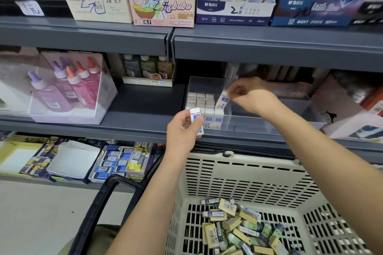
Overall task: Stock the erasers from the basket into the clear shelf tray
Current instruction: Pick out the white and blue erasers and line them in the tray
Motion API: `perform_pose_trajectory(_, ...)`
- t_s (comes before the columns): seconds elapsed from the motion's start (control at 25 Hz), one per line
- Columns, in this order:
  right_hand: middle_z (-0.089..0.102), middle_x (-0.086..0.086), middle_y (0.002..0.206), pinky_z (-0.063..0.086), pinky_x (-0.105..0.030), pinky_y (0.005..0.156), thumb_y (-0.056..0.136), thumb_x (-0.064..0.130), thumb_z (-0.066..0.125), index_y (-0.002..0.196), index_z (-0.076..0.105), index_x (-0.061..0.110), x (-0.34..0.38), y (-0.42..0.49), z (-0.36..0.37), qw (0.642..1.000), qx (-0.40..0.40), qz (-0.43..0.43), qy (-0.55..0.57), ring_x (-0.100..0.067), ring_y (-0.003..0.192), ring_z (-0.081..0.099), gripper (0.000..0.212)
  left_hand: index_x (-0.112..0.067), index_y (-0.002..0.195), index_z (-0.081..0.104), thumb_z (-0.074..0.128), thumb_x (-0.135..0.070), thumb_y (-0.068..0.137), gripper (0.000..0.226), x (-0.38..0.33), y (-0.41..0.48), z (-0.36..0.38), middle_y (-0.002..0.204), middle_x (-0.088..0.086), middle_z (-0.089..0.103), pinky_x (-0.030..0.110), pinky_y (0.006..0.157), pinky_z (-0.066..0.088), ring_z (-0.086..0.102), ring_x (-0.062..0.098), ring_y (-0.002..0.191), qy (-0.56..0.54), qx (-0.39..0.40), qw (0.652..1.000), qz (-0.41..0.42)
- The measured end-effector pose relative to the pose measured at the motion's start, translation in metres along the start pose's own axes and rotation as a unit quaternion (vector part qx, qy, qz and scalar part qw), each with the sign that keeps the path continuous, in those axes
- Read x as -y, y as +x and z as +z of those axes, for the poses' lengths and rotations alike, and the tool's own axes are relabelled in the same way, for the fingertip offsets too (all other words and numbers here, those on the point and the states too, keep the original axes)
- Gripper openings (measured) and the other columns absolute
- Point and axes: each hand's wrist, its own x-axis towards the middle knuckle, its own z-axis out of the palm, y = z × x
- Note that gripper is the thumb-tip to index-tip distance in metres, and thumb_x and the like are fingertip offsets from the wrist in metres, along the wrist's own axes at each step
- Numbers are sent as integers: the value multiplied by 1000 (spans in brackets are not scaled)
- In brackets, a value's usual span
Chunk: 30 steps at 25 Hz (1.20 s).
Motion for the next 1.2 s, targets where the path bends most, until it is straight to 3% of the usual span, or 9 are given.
perform_pose_trajectory(0.2, 62, 10, 80, 43, -20, 74, 85, 23, 59, 81, 65, 30, -3, -6, 21, 996, 73, -35, -47, -14, 80, 60, 9, -27, 96, 61, 60, -13, 90, 15, 0, 2, 0, 86, -5, 68, 13, 57, 50, 63, -4, 67, 1, 2, 1000, 17)
perform_pose_trajectory(0.36, 69, 0, 100, 47, -26, 81, 91, 23, 52, 96, 69, 20, -3, -10, 24, 993, 79, -52, -75, -21, 90, 61, 19, -21, 103, 62, 58, -4, 88, 23, 2, 3, 1, 97, -2, 69, 13, 63, 51, 66, 4, 83, 3, 16, 1000, 2)
perform_pose_trajectory(0.48, 65, -2, 111, 49, -31, 85, 92, 26, 49, 104, 68, 21, -1, -16, 19, 991, 53, -79, -99, -22, 97, 60, 22, -26, 100, 59, 60, -4, 86, 26, 2, 2, 2, 103, 0, 69, 14, 65, 51, 66, 11, 92, 3, 21, 1000, -4)
perform_pose_trajectory(0.6, 67, 15, 93, 45, -20, 73, 90, 34, 53, 100, 70, 25, 8, -30, 14, 994, 2, -108, 4, 2, 82, 56, 22, -31, 95, 59, 62, -5, 86, 28, 2, 2, 2, 100, -4, 69, 14, 67, 51, 65, 8, 92, 12, 33, 999, 8)
perform_pose_trajectory(0.68, 64, 22, 69, 38, -9, 61, 86, 34, 59, 90, 71, 30, 15, -41, 12, 988, 49, -119, 89, 9, 64, 55, 13, -33, 92, 60, 63, -5, 85, 29, 2, 0, 3, 94, -10, 68, 14, 67, 51, 65, 1, 87, 18, 50, 998, 16)
perform_pose_trajectory(0.8, 65, 15, 66, 45, -15, 64, 85, 24, 63, 80, 67, 29, 13, -46, 9, 983, 96, -121, 97, 2, 63, 60, 9, -32, 91, 62, 63, -5, 86, 27, 3, -2, 4, 92, -11, 67, 19, 75, 53, 63, 0, 84, 51, 52, 997, 38)
perform_pose_trajectory(1.0, 63, 8, 68, 50, -30, 70, 85, 8, 60, 71, 59, 28, -4, -17, -12, 982, -21, -28, 184, -19, 72, 62, 25, -23, 102, 57, 57, -6, 88, 22, 5, 3, -5, 95, -8, 59, 6, 70, 45, 56, 2, 79, 95, -102, 987, 85)
perform_pose_trajectory(1.08, 65, 4, 72, 51, -33, 81, 86, 11, 58, 77, 60, 25, -10, -4, -15, 987, -60, -9, 148, -22, 80, 65, 17, -20, 111, 53, 58, -9, 88, 26, 6, 6, -8, 105, -5, 55, 8, 68, 46, 55, 1, 75, 98, -118, 986, 61)
perform_pose_trajectory(1.2, 63, 8, 77, 49, -27, 79, 86, 21, 59, 91, 64, 27, -10, 2, -5, 997, -53, -32, 35, -19, 83, 64, 9, -19, 126, 46, 58, -13, 89, 39, 9, 8, -8, 115, -7, 50, 9, 64, 45, 56, -4, 74, 126, -95, 987, 15)
